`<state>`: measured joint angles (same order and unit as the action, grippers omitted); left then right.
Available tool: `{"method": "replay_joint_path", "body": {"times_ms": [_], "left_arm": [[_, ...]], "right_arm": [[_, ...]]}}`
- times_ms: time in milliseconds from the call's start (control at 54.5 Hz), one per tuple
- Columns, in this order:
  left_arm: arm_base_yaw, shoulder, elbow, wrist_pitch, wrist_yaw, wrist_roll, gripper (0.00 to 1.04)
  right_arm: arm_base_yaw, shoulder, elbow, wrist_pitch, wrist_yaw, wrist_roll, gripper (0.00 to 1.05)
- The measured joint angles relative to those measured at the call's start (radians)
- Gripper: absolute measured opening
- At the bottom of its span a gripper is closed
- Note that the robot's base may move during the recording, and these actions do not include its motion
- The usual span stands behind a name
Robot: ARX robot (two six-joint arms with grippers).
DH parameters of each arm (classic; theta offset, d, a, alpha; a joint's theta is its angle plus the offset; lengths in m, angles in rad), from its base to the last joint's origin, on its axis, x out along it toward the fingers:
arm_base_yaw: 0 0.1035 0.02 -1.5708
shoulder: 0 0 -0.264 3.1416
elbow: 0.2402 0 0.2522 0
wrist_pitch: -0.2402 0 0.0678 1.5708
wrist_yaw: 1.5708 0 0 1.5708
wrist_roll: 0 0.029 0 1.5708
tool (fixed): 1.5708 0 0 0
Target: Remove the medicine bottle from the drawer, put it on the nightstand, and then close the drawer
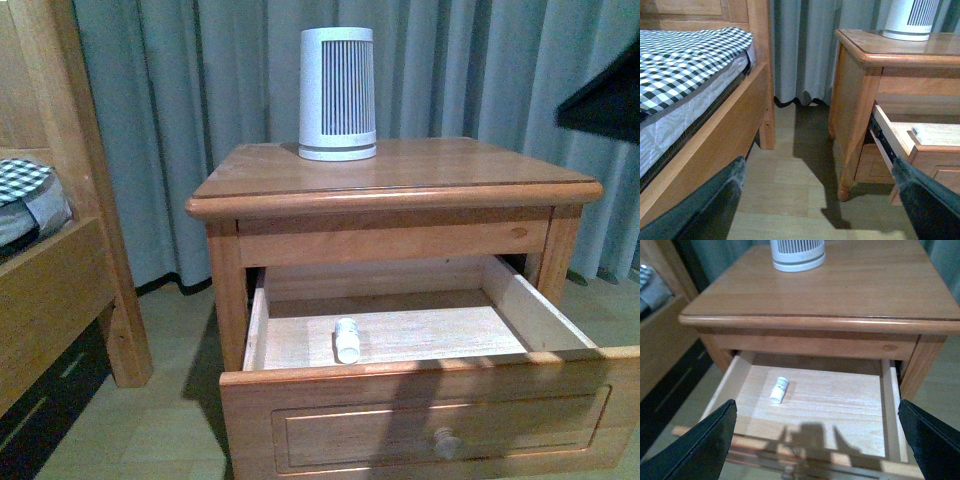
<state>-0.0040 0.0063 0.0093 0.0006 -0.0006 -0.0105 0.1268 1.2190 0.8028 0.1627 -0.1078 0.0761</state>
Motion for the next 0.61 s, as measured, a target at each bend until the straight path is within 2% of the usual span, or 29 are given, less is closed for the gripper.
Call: {"method": "replay_joint_path", "body": {"times_ms": [55, 348, 605], "left_arm": [[0.0, 0.0, 0.0, 0.0, 0.0, 0.002, 1.0], [0.0, 0.0, 0.0, 0.0, 0.0, 0.002, 0.98], [0.0, 0.0, 0.0, 0.0, 0.0, 0.002, 0.98]], "right_arm": [[0.02, 0.112, 0.071, 0.002, 0.036, -0.014, 0.98], [0.151, 0.645, 0.396, 0.003, 0.2, -0.06, 0.98], [0.22, 0.905, 0.603, -0.019, 0.253, -0.057, 0.98]]}}
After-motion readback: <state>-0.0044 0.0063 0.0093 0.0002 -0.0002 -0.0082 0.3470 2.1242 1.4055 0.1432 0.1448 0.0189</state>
